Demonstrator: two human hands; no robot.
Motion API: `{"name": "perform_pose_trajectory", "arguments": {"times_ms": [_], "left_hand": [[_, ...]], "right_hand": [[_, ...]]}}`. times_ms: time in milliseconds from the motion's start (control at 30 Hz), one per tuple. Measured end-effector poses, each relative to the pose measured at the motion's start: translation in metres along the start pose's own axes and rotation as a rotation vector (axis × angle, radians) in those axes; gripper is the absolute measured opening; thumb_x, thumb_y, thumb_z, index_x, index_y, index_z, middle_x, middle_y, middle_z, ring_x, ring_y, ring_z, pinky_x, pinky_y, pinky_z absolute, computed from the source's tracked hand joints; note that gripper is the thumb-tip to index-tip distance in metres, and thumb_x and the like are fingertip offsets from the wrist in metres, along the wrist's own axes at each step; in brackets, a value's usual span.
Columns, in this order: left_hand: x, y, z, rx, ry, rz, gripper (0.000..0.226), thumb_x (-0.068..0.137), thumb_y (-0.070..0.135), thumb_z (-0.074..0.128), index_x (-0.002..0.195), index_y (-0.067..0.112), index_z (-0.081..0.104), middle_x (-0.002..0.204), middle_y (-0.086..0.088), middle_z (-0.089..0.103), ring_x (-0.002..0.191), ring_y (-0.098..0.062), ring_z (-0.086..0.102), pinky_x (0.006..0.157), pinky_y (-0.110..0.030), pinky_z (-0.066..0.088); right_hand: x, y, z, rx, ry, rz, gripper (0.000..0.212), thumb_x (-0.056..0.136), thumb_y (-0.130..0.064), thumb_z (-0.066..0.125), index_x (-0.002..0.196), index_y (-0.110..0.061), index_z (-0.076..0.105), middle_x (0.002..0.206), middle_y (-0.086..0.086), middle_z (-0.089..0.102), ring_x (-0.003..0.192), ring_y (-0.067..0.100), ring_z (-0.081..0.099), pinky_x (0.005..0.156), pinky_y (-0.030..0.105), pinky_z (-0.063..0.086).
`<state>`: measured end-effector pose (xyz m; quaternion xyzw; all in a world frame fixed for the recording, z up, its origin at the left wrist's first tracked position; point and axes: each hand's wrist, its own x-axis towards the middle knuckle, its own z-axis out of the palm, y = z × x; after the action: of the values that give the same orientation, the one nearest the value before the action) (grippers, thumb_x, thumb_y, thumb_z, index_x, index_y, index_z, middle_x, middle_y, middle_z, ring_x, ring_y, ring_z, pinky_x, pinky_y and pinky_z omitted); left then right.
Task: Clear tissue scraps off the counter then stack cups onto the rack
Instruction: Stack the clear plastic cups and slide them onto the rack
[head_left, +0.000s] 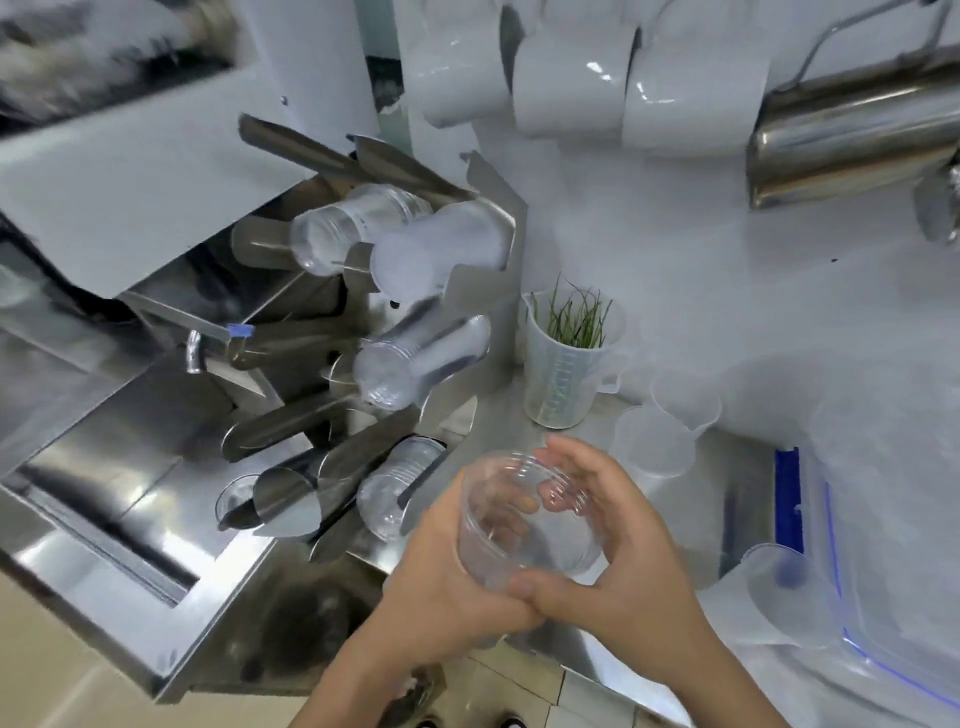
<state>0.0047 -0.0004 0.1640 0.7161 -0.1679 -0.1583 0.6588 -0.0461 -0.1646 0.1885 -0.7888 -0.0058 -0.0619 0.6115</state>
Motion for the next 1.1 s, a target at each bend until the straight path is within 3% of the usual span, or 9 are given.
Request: {"name": "perform_pose_trajectory", "arguments": {"times_ms": [133,233,333,467,533,667,867,1000,1100], "left_hand": [[-0.007,0.013,-0.038,0.017,0.031,0.025,0.077,0.053,0.002,0.080,0.126,0.018,0.060,0.110,-0.002,0.071,0.100,-0.022,0.069,0.087,-0.036,0.057],[-0.011,0.018,-0.064,0.020,0.045,0.050,0.075,0.053,0.012,0.085,0.123,0.028,0.063,0.108,0.001,0.073,0.101,-0.018,0.070,0.086,-0.030,0.057],[-0.012,0.016,-0.089,-0.019,0.082,0.023,0.075,0.053,0.019,0.091,0.121,0.033,0.063,0.114,-0.002,0.073,0.108,-0.024,0.070,0.096,-0.042,0.056],[-0.008,0.006,-0.114,-0.055,0.104,-0.043,0.081,0.052,0.029,0.090,0.127,0.024,0.058,0.119,-0.006,0.074,0.112,-0.023,0.070,0.099,-0.043,0.054],[-0.005,0.001,-0.121,-0.106,0.097,-0.069,0.083,0.053,0.030,0.090,0.129,0.020,0.057,0.121,-0.008,0.074,0.114,-0.024,0.070,0.097,-0.038,0.056],[0.000,-0.003,-0.131,-0.148,0.101,-0.102,0.085,0.057,0.034,0.088,0.133,0.018,0.054,0.124,-0.008,0.072,0.116,-0.025,0.069,0.099,-0.042,0.054],[0.008,-0.012,-0.141,-0.221,0.060,-0.128,0.079,0.060,0.029,0.082,0.132,0.017,0.052,0.118,-0.006,0.075,0.109,-0.023,0.072,0.086,-0.032,0.059],[0.011,-0.014,-0.148,-0.193,0.044,-0.147,0.073,0.065,0.027,0.077,0.133,0.016,0.051,0.120,-0.012,0.073,0.112,-0.033,0.070,0.091,-0.044,0.058],[0.036,-0.032,-0.164,-0.187,0.112,-0.240,0.093,0.056,0.033,0.086,0.137,0.011,0.049,0.113,-0.013,0.076,0.102,-0.036,0.073,0.093,-0.057,0.053]], "right_hand": [[0.016,-0.019,0.033,0.088,-0.058,-0.049,0.092,0.048,-0.034,0.091,0.132,-0.034,0.051,0.127,-0.016,0.064,0.117,0.005,0.063,0.089,0.011,0.048],[0.031,-0.034,0.055,0.108,-0.087,-0.087,0.103,0.051,-0.054,0.088,0.141,-0.033,0.041,0.138,-0.012,0.058,0.128,0.004,0.054,0.097,0.010,0.043],[0.051,-0.039,0.068,0.051,-0.050,-0.164,0.097,0.071,-0.075,0.061,0.148,-0.025,0.030,0.144,-0.011,0.052,0.138,0.010,0.045,0.110,0.018,0.035],[0.076,-0.034,0.076,0.016,-0.009,-0.183,0.082,0.088,-0.072,0.035,0.150,-0.018,0.029,0.138,-0.007,0.058,0.138,0.005,0.043,0.112,0.016,0.030],[0.085,-0.030,0.080,-0.035,-0.001,-0.188,0.075,0.091,-0.071,0.026,0.148,-0.023,0.031,0.131,-0.010,0.063,0.136,-0.002,0.042,0.109,0.011,0.027],[0.098,-0.025,0.085,-0.092,0.005,-0.191,0.066,0.093,-0.070,0.017,0.144,-0.033,0.034,0.123,-0.019,0.065,0.137,0.003,0.042,0.113,0.025,0.026],[0.104,-0.029,0.087,-0.080,-0.005,-0.178,0.053,0.094,-0.068,0.019,0.140,-0.045,0.034,0.130,-0.017,0.062,0.135,0.001,0.044,0.109,0.009,0.025],[0.108,-0.025,0.087,-0.038,0.010,-0.187,0.064,0.095,-0.066,0.023,0.146,-0.029,0.035,0.140,-0.019,0.055,0.142,0.006,0.039,0.119,0.031,0.027],[0.111,-0.023,0.087,-0.026,0.032,-0.189,0.063,0.096,-0.064,0.024,0.146,-0.028,0.037,0.143,-0.019,0.053,0.141,0.008,0.041,0.119,0.045,0.029]]}}
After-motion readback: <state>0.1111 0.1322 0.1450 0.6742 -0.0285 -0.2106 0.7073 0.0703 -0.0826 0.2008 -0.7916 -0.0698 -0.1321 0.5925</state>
